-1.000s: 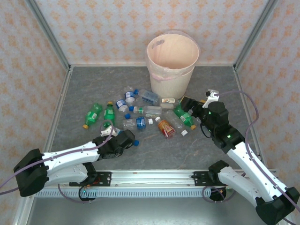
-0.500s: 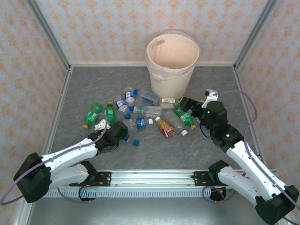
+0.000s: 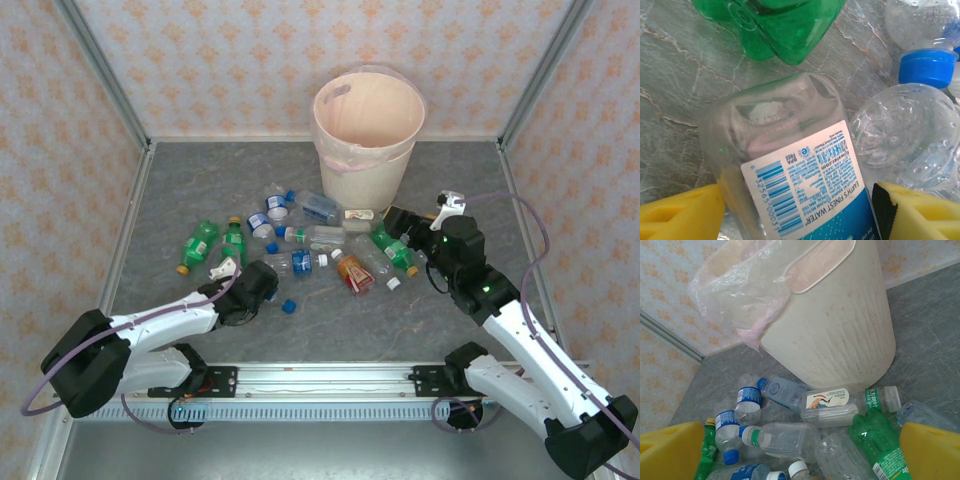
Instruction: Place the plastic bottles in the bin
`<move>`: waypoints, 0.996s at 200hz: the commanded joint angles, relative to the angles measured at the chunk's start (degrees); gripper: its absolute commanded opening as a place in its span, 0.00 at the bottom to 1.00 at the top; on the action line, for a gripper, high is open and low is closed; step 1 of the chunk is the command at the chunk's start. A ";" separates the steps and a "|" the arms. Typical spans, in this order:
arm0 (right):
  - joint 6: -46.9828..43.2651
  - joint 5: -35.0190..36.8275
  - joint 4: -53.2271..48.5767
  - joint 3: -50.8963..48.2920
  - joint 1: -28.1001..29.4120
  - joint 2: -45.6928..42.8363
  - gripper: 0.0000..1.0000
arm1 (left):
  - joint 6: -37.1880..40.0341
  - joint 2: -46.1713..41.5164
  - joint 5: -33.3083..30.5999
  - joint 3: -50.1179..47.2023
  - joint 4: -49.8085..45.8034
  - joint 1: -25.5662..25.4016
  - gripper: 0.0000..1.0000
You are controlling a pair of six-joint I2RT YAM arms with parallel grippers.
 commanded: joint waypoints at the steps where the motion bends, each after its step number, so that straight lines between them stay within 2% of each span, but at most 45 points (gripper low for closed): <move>1: 0.50 0.15 0.16 1.25 0.16 -0.34 1.00 | 0.92 1.15 1.31 -1.74 -0.47 0.50 0.70; 64: 0.76 0.33 0.12 1.34 0.16 -0.43 1.00 | 2.59 -6.52 -3.72 2.12 -8.43 0.50 0.54; 133: 1.40 -0.03 -0.12 1.27 0.16 -0.71 1.00 | 5.85 -10.11 -5.73 11.16 -12.37 0.52 0.55; 163: 1.51 0.72 -0.82 1.42 0.16 -1.17 1.00 | 8.39 -9.12 -5.98 16.77 -11.96 0.50 0.55; 199: 2.14 0.95 -0.96 0.91 0.16 -2.01 1.00 | 15.03 -4.25 -8.18 27.57 -11.49 0.46 0.55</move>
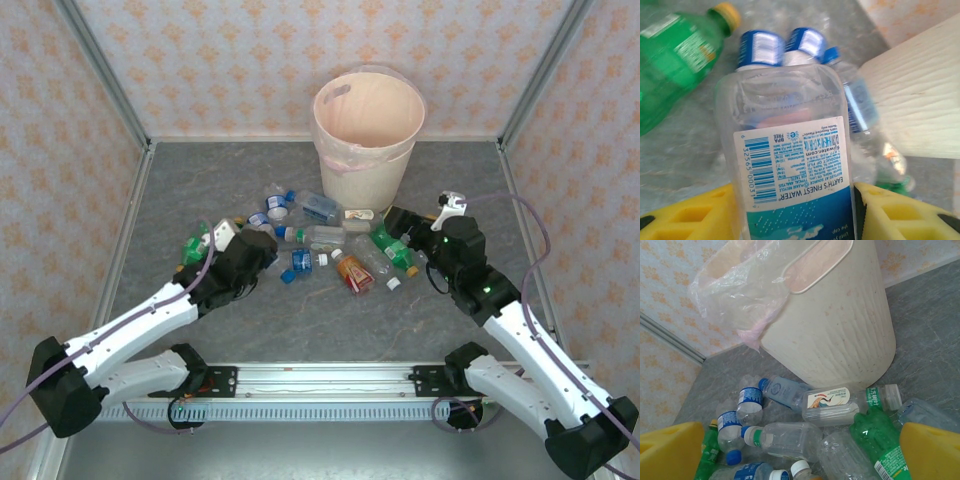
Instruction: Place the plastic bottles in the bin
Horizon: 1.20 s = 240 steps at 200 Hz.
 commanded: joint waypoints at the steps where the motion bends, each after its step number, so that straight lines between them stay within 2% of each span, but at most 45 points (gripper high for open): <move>1: 1.07 0.94 -0.48 0.90 0.20 -1.42 1.00 | 6.51 3.17 -3.81 7.66 -0.57 0.22 0.55; 40: 0.77 1.19 -2.17 2.18 0.16 -1.86 1.00 | 15.63 11.71 -6.08 23.59 0.85 0.33 0.55; 90: 0.88 1.81 -3.86 3.42 0.16 -3.05 1.00 | 25.87 26.57 -4.14 48.65 2.23 0.46 0.55; 155: 0.36 2.29 -6.22 5.07 0.20 -4.58 1.00 | 34.26 49.08 -3.06 82.93 -1.15 1.20 0.55; 183: -0.60 1.43 -6.70 5.95 0.20 -5.53 1.00 | 34.59 55.62 -1.33 88.90 0.84 2.09 0.55; 240: -1.36 -0.95 -6.78 6.52 0.16 -6.46 1.00 | 36.33 59.02 -2.50 88.75 7.02 2.75 0.55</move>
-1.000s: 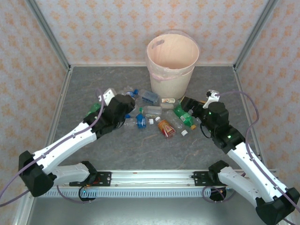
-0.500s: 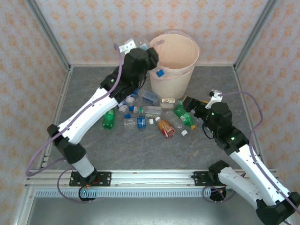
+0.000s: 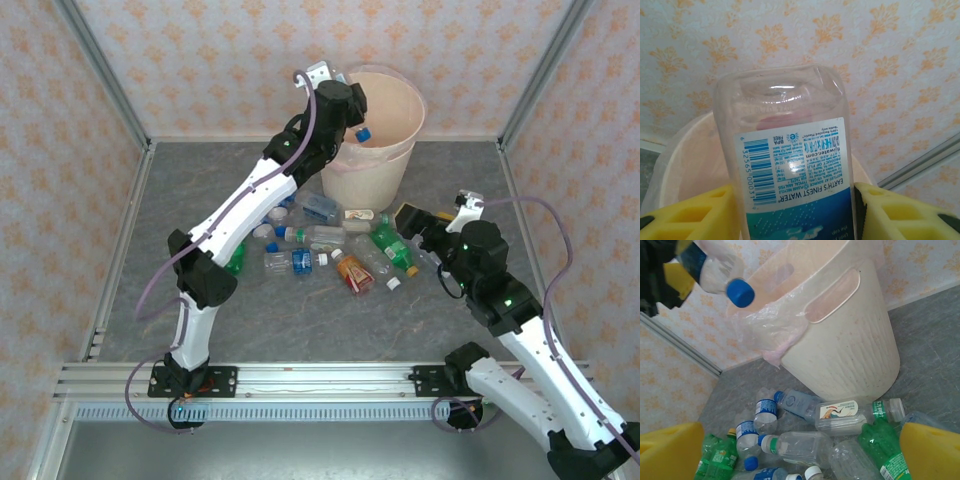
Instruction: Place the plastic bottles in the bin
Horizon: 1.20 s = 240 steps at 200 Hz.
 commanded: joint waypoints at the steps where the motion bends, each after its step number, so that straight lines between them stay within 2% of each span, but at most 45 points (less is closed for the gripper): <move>1: -1.05 -1.06 -0.75 1.89 0.16 -0.70 1.00 | 1.91 -0.11 -0.26 2.08 4.39 0.14 0.55; 87: -0.81 -1.23 -0.31 1.80 0.16 -0.57 1.00 | 1.91 0.18 0.13 2.09 4.66 0.49 0.56; 104: -0.74 -1.24 -0.56 1.80 0.16 -0.55 1.00 | 1.91 0.38 0.17 2.12 4.66 0.48 0.75; 133: -0.73 -1.22 -0.76 1.80 0.16 -0.66 1.00 | 1.91 0.12 0.75 2.12 4.35 0.47 0.95; 192: -0.30 -2.05 0.02 1.32 0.17 -0.61 1.00 | 4.34 -3.57 -0.13 -0.48 1.96 0.51 0.99; 224: -0.13 -3.99 0.90 0.67 0.20 -0.16 1.00 | 5.31 -9.20 -1.56 -9.73 2.32 0.64 0.99; 240: 0.09 -5.11 1.72 0.23 0.18 0.25 1.00 | 5.19 -14.76 -1.93 -16.46 3.39 1.13 0.99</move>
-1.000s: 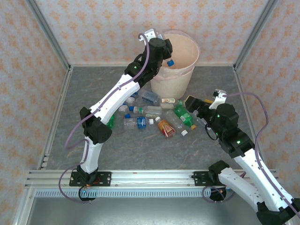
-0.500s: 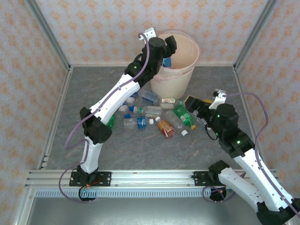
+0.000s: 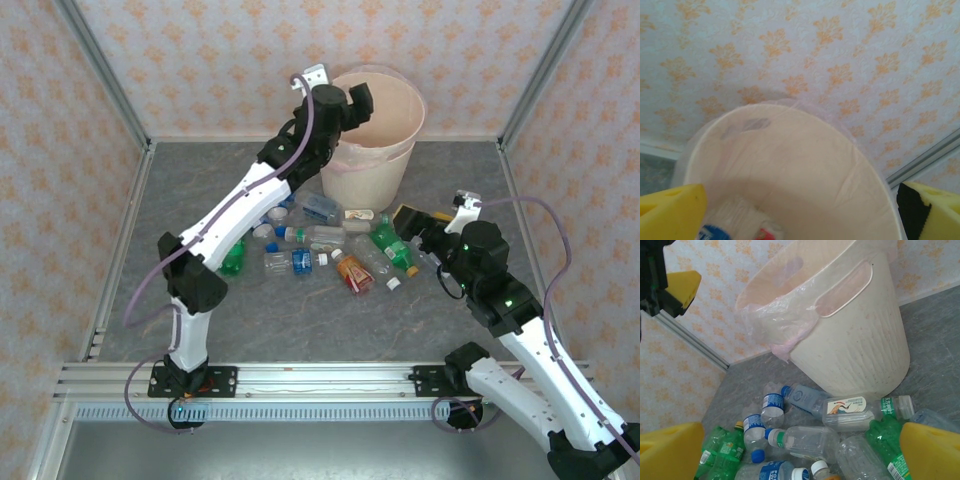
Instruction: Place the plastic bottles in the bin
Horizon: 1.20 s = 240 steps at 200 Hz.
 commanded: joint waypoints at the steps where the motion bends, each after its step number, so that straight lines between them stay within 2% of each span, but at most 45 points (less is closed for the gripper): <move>1: 0.24 -2.44 1.71 0.18 0.21 0.28 1.00 | 1.61 -7.99 -1.87 -6.87 0.37 1.07 0.99; 52: 0.87 -6.96 5.01 -0.66 0.25 2.12 1.00 | -0.62 -24.06 -2.62 -32.46 2.81 6.12 0.99; 90: 0.97 -9.18 7.34 -1.31 0.92 3.59 1.00 | -2.89 -35.37 1.55 -50.16 2.42 15.82 0.99; 130: 0.88 -12.58 12.22 -2.84 3.68 4.82 1.00 | -2.72 -42.95 6.21 -63.60 0.20 26.57 0.99; 163: 0.06 -12.58 15.74 -2.78 9.65 8.13 1.00 | -3.66 -45.03 14.36 -72.69 0.66 35.76 0.99; 182: -0.97 -11.61 16.00 -1.45 13.70 10.94 1.00 | -2.98 -44.37 17.03 -75.78 1.08 40.09 0.99; 240: -3.01 -7.72 15.33 1.79 22.72 17.71 1.00 | 0.19 -38.29 21.86 -78.35 3.40 47.95 0.99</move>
